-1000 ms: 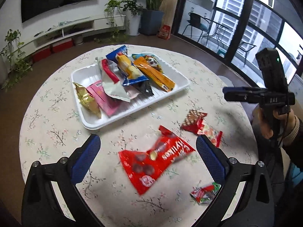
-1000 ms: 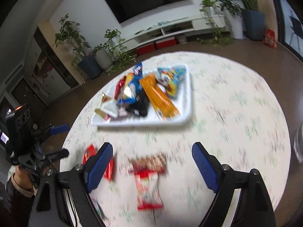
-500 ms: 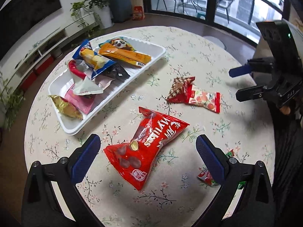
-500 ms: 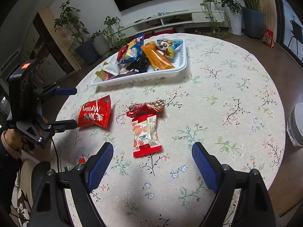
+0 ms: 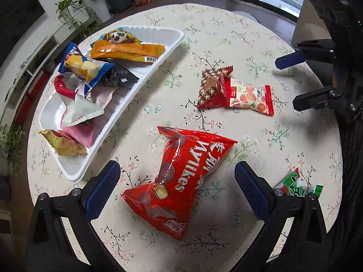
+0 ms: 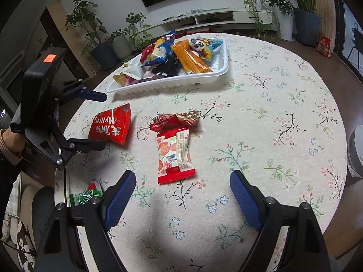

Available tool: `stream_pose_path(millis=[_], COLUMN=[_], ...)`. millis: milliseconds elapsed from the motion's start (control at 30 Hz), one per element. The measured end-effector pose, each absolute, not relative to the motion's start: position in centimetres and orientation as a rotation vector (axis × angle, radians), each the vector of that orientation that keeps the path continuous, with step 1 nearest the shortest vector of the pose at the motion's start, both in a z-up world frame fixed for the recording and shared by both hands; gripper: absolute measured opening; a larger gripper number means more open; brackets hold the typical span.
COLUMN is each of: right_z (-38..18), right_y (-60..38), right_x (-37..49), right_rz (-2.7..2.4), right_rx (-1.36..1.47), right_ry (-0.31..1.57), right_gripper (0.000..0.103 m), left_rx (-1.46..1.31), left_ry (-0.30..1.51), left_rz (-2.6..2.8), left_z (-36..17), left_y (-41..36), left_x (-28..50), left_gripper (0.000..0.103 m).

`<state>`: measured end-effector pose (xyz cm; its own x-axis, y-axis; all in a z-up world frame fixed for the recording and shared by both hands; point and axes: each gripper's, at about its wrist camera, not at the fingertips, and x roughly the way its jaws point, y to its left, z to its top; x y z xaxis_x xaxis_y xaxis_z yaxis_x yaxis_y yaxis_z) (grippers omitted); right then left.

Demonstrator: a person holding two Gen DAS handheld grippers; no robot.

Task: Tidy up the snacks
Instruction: 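Move the left tool to the red Mylikes bag while the right tool moves to the green packet, then grasp the red Mylikes bag with the left tool while the right tool grasps the green packet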

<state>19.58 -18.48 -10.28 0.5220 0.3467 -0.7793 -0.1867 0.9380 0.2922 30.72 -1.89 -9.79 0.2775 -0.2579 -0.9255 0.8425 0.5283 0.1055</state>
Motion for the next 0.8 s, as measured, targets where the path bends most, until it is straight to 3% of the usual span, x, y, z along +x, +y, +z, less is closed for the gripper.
stream_pose_path(millis=[200,533,800], right_z=[-10.6,-10.4,-10.3], right_y=[-18.0,-16.8,-15.3], right_x=[19.6,19.4,19.0], right_rz=[0.321,0.346,0.381], right_rx=[0.154,0.116,0.103], right_ry=[0.983,0.982,0.987], right_gripper=[0.088,0.088,0.088], left_rx=[0.680,0.744,0.700], left_ry=[1.084,1.141,1.160], left_rz=[-0.823,-0.862,-0.893], left_z=[-10.9,-12.3,-12.4], left_y=[-2.0,-3.1,-2.7], left_x=[32.0,32.5,33.0], left_gripper=[0.101,0.064,0.049])
